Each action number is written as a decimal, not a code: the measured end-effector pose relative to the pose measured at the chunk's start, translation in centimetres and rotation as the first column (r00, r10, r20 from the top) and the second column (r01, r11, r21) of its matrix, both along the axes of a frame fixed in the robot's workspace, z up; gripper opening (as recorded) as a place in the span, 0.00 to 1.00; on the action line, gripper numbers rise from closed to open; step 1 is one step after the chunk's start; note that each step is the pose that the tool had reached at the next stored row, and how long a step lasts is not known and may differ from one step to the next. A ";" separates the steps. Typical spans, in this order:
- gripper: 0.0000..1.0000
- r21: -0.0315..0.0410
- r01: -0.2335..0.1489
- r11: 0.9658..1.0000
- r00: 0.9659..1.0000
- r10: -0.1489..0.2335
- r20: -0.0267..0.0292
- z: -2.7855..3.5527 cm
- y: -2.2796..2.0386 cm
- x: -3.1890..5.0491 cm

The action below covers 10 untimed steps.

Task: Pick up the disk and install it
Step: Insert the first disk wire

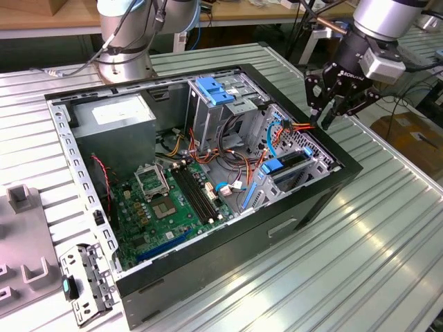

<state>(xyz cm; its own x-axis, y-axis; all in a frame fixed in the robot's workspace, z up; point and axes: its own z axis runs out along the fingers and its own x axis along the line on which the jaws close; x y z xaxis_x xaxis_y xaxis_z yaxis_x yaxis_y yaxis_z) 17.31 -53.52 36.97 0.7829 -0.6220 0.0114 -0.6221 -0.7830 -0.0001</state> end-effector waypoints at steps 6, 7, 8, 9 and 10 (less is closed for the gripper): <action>0.25 0.001 -0.053 0.999 0.999 0.053 0.000 -0.26 0.05 0.18; 0.18 0.001 -0.054 0.999 0.999 0.054 0.000 -0.24 0.06 0.18; 0.16 0.001 -0.055 0.998 0.998 0.055 0.000 0.09 0.08 0.19; 0.16 0.000 -0.055 0.998 0.998 0.055 0.000 0.52 0.10 0.18; 0.16 -0.001 -0.055 0.998 0.998 0.055 0.000 0.61 0.12 0.19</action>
